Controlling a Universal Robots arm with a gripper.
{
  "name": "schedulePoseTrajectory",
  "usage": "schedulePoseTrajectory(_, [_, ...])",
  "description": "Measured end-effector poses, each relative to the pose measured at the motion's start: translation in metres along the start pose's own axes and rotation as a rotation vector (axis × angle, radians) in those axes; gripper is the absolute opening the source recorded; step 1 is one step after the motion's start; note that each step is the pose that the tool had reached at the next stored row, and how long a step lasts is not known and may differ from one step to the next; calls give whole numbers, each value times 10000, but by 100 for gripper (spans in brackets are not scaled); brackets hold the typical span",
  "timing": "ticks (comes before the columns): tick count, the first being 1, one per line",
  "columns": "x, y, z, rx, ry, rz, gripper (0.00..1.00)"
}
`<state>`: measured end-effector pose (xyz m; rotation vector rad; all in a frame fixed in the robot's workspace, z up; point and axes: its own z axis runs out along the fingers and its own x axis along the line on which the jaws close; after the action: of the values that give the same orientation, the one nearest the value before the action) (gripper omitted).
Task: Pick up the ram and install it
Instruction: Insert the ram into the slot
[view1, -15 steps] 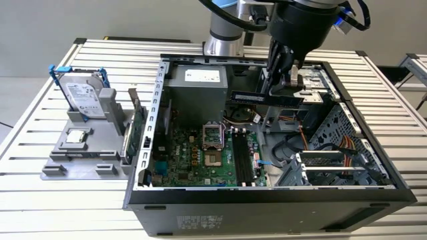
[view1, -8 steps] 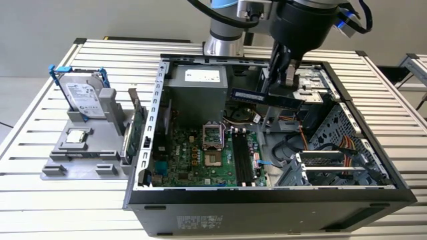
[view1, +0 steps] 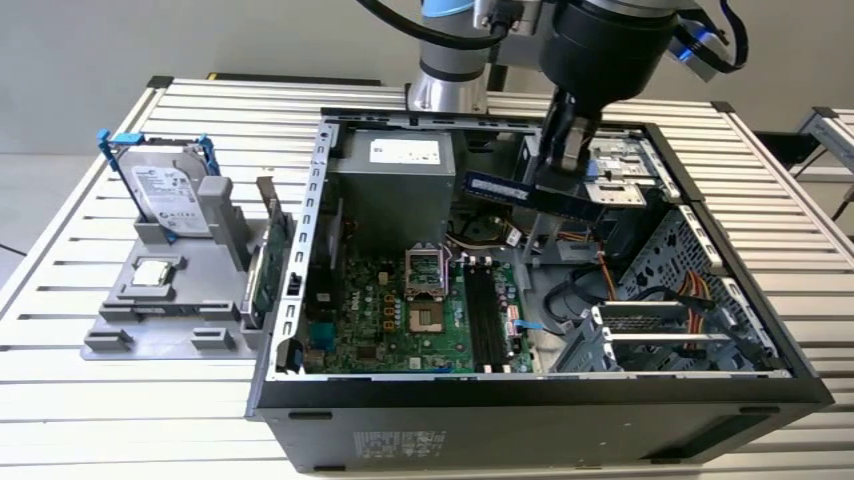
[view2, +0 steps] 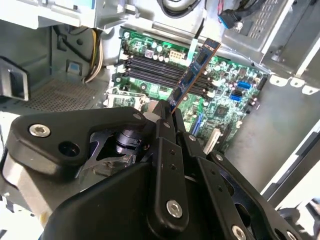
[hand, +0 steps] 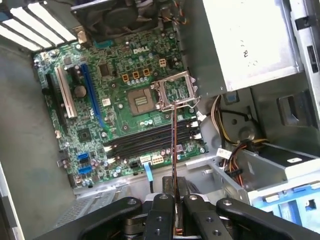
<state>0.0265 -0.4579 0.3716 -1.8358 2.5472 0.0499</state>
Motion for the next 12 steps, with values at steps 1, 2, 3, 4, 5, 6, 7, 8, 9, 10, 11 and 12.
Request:
schedulePoseTrajectory(1, [0, 0, 0, 3, -4, 186, 0])
schedulePoseTrajectory(2, [0, 0, 0, 7, -9, 370, 0])
schedulePoseTrajectory(3, [0, 0, 0, 11, -13, 545, 0])
schedulePoseTrajectory(4, [0, 0, 0, 14, -18, 724, 0])
schedulePoseTrajectory(5, [0, 0, 0, 17, -23, 909, 0])
schedulePoseTrajectory(6, [0, 0, 0, 21, -27, 1106, 0])
schedulePoseTrajectory(7, [0, 0, 0, 25, -32, 1273, 0])
schedulePoseTrajectory(8, [0, 0, 0, 29, -36, 1455, 0])
schedulePoseTrajectory(9, [0, 0, 0, 32, -41, 1639, 0])
schedulePoseTrajectory(10, [0, 0, 0, 36, -46, 1835, 0])
schedulePoseTrajectory(11, [0, 0, 0, 39, -50, 2009, 0])
schedulePoseTrajectory(12, [0, 0, 0, 43, -54, 2195, 0])
